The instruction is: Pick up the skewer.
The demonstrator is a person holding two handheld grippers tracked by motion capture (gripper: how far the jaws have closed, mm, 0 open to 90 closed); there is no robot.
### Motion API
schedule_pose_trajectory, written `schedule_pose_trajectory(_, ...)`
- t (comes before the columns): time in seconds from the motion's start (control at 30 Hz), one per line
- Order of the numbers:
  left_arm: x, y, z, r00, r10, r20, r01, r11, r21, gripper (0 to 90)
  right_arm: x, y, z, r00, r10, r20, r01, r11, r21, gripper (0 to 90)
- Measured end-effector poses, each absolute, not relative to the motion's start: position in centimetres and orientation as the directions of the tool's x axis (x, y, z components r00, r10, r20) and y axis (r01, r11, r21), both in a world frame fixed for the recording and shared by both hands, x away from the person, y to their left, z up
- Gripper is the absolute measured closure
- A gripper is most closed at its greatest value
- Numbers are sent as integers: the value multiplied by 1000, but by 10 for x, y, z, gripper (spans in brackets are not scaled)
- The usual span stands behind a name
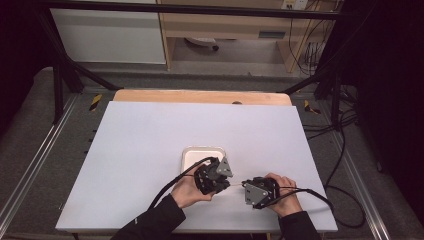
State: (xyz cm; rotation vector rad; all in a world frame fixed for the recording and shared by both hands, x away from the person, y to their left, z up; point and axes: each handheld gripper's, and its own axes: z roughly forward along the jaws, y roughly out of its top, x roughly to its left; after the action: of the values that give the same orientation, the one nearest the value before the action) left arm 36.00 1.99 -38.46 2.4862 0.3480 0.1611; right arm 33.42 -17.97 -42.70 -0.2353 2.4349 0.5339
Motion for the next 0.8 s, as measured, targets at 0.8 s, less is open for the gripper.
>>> schedule_pose_trajectory(0.8,370,3,-394,960,278,19,252,-894,371,860,335,-171,-426,-761,-117,-638,-309,930,198,890)
